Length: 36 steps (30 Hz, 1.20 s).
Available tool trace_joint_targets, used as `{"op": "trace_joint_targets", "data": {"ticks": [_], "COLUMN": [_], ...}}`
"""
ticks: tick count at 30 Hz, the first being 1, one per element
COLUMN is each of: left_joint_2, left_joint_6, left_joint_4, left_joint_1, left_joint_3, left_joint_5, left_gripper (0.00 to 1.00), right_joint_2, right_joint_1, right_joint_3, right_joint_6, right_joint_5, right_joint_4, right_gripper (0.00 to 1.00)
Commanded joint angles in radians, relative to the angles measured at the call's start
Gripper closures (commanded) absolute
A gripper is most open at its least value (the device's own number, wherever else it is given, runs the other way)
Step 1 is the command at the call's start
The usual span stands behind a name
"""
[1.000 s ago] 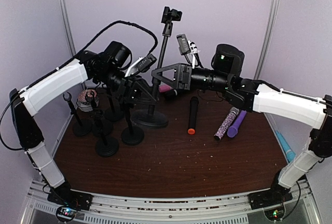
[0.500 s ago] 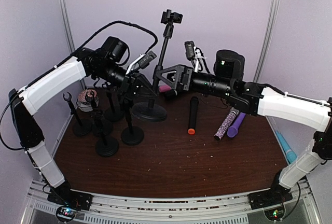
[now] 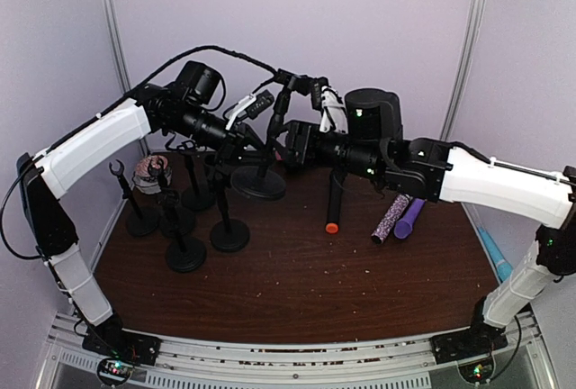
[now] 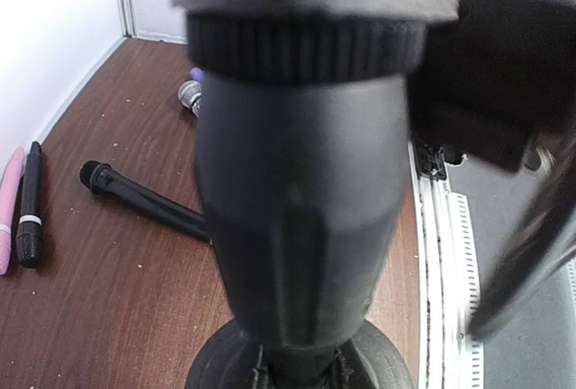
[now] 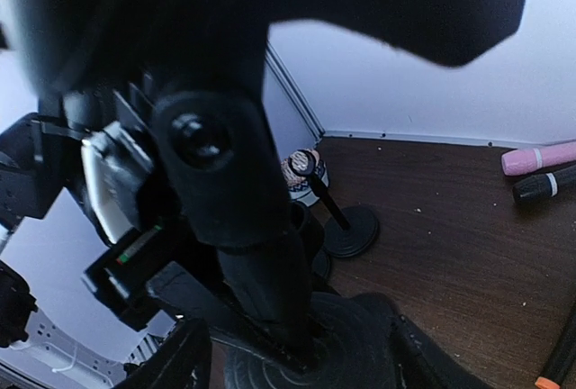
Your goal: Remove the microphone from the stand
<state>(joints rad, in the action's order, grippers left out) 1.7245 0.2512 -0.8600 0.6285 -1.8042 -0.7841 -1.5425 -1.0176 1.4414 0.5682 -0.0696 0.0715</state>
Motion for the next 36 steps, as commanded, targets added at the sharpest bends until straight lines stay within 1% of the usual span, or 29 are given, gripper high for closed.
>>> {"op": "trace_joint_targets", "data": {"ticks": [1,6,10,13,15,18,22,24,25,26,28,30,31,32,36], "left_joint_2": [-0.011,-0.013,-0.012,-0.013,-0.013,-0.013,-0.012,-0.010,-0.008,-0.004,-0.002,-0.008,-0.013,-0.019,-0.033], "left_joint_6": [-0.005,-0.007,-0.007,-0.009,-0.009,-0.010,-0.008,-0.012,-0.011,-0.010,-0.010,-0.021,-0.024,-0.026,-0.026], "left_joint_4": [0.083,0.083,0.084,0.083,0.083,0.077,0.056,0.049,0.038,0.027,0.001,-0.009,-0.014,-0.020,-0.086], "left_joint_1": [0.001,0.001,0.001,0.002,0.001,0.000,-0.002,-0.007,-0.008,-0.012,-0.023,-0.041,-0.054,-0.070,-0.140], "left_joint_3": [0.001,0.011,0.016,0.021,0.024,0.022,0.016,0.013,0.009,0.004,-0.010,-0.015,-0.016,-0.017,-0.042], "left_joint_5": [-0.027,-0.045,-0.067,-0.089,-0.105,-0.137,-0.202,-0.216,-0.208,-0.193,-0.146,-0.068,-0.030,-0.013,0.016], "left_gripper": [1.00,1.00,1.00,1.00,1.00,1.00,1.00,0.99,0.85,0.68,0.39,0.14,0.06,0.03,0.02], "right_joint_2": [-0.045,-0.070,-0.075,-0.072,-0.074,-0.083,-0.072,-0.065,-0.065,-0.066,-0.081,-0.105,-0.116,-0.132,-0.213], "right_joint_1": [-0.005,-0.004,-0.006,-0.006,-0.006,-0.006,-0.004,-0.005,-0.004,-0.004,-0.003,0.002,0.004,0.006,0.020], "right_joint_3": [0.056,0.062,0.047,0.022,0.010,0.005,-0.062,-0.097,-0.110,-0.121,-0.132,-0.134,-0.133,-0.130,-0.084], "right_joint_6": [-0.002,0.021,0.029,0.032,0.032,0.032,0.021,-0.016,-0.031,-0.046,-0.080,-0.106,-0.115,-0.125,-0.144], "right_joint_5": [-0.035,-0.055,-0.050,-0.032,-0.014,0.001,0.035,0.028,0.009,-0.017,-0.084,-0.120,-0.134,-0.146,-0.178], "right_joint_4": [0.006,-0.062,-0.133,-0.203,-0.248,-0.262,-0.343,-0.375,-0.375,-0.367,-0.340,-0.320,-0.315,-0.311,-0.279], "right_gripper": [0.37,0.50,0.59,0.68,0.79,1.00,1.00,1.00,1.00,1.00,1.00,1.00,1.00,1.00,1.00]}}
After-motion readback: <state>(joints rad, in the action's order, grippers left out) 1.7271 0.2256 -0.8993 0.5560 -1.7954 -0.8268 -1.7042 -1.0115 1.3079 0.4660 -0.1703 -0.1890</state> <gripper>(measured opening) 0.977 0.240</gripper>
